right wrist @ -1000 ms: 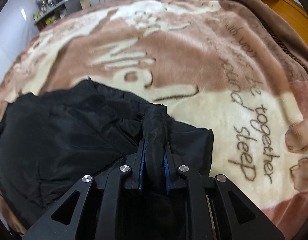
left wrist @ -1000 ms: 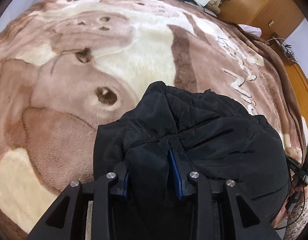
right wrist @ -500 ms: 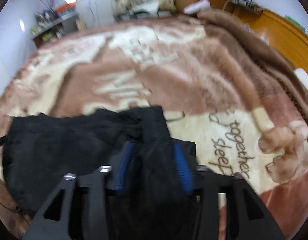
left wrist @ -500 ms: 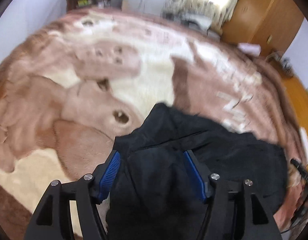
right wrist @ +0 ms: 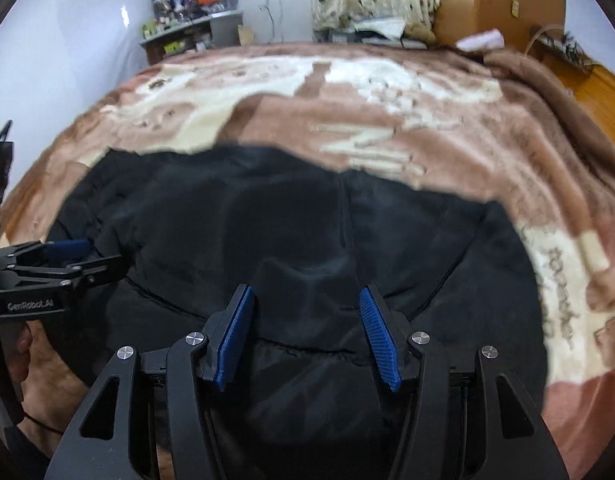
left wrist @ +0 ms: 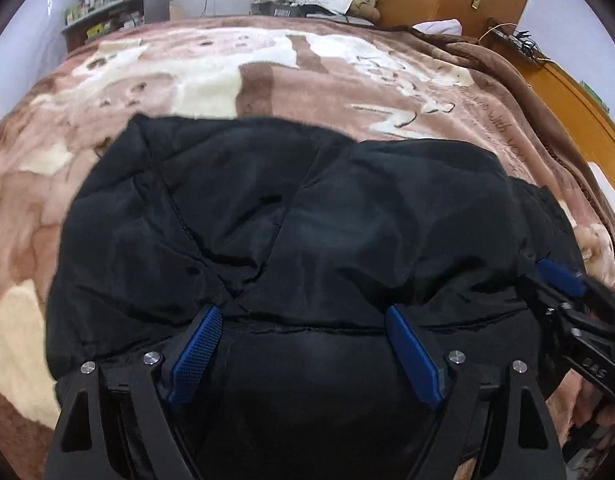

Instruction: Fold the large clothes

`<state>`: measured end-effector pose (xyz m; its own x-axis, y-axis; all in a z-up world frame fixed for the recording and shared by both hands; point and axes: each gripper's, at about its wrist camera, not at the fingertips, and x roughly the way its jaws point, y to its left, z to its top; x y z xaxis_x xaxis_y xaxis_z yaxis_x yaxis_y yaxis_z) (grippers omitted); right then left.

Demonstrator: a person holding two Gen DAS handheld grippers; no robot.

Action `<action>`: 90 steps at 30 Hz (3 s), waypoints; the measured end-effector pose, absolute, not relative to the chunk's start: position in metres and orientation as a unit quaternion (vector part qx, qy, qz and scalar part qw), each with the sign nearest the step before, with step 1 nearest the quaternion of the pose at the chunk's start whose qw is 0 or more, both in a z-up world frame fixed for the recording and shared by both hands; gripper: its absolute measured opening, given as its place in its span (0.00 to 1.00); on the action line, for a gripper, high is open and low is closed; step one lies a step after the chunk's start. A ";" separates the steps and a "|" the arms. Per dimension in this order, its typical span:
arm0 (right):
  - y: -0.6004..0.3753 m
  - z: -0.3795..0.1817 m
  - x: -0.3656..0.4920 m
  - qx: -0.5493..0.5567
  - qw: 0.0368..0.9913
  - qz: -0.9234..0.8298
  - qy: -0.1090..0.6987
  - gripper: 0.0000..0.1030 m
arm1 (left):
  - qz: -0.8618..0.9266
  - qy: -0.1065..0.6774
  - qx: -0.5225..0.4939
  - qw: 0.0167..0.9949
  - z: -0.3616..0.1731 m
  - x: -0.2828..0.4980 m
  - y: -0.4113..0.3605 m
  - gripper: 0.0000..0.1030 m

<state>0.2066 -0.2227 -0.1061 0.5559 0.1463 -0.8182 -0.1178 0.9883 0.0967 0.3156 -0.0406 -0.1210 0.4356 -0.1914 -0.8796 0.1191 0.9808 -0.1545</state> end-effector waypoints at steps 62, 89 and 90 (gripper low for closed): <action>-0.305 -0.139 0.199 0.006 0.855 -0.030 0.518 0.55 | 0.022 0.548 0.026 0.836 -0.155 0.278 0.044 0.83; -0.429 -0.168 0.215 0.254 0.774 0.137 0.564 0.94 | -0.154 0.658 -0.122 0.727 -0.190 0.333 0.128 1.00; -0.431 -0.174 0.219 0.262 0.768 0.151 0.564 0.94 | -0.160 0.661 -0.125 0.722 -0.192 0.332 0.131 1.00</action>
<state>0.2195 -0.4306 -0.1739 0.3184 0.5276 -0.7876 0.0637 0.8170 0.5731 0.3320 0.1315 -0.1921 0.0734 -0.3972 -0.9148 0.0660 0.9172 -0.3930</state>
